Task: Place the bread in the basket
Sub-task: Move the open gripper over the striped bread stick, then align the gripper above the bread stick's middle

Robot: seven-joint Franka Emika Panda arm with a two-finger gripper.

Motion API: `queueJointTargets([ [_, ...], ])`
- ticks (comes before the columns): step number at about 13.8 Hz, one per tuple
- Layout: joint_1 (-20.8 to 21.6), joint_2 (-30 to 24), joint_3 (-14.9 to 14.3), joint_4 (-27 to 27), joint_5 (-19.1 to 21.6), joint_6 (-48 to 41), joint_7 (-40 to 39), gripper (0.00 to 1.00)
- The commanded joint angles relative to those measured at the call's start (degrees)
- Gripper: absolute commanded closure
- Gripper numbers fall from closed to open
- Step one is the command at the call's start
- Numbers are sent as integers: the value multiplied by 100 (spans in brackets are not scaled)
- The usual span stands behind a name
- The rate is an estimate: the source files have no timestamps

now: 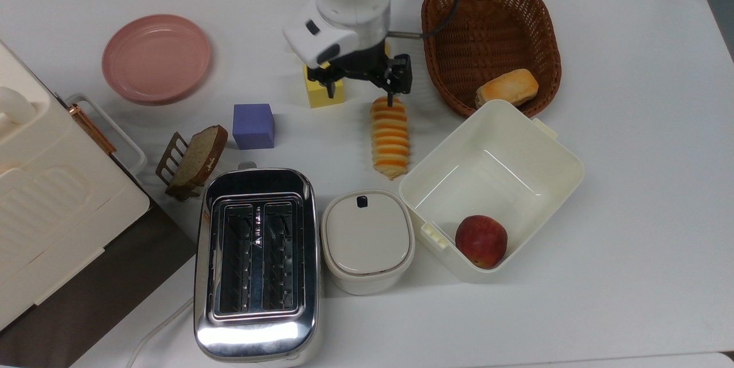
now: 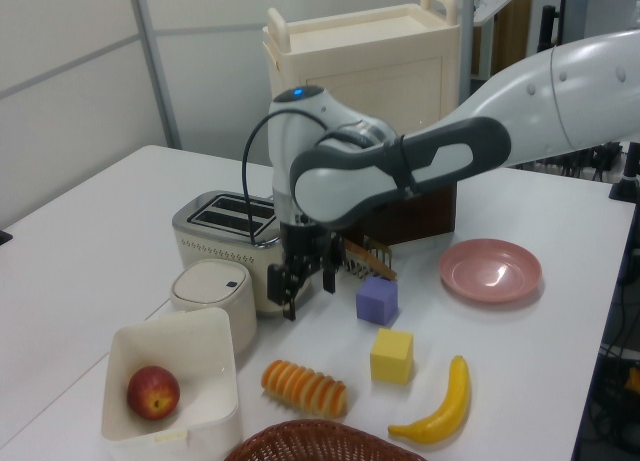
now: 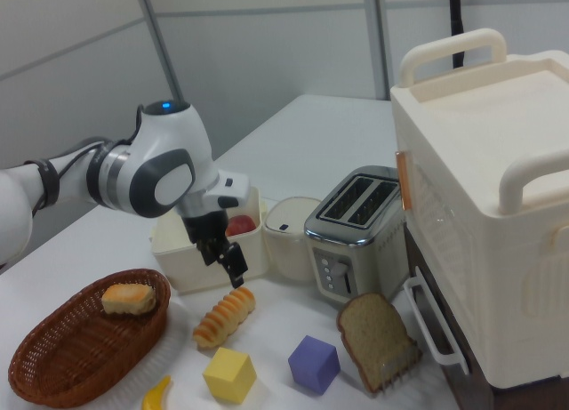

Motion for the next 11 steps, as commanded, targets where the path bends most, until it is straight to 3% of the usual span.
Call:
queueJointTargets([
  [1,73,-127,126,-414,-58,204,139,0],
  [11,460,-162,144,-1329,-884,1048,209,0],
])
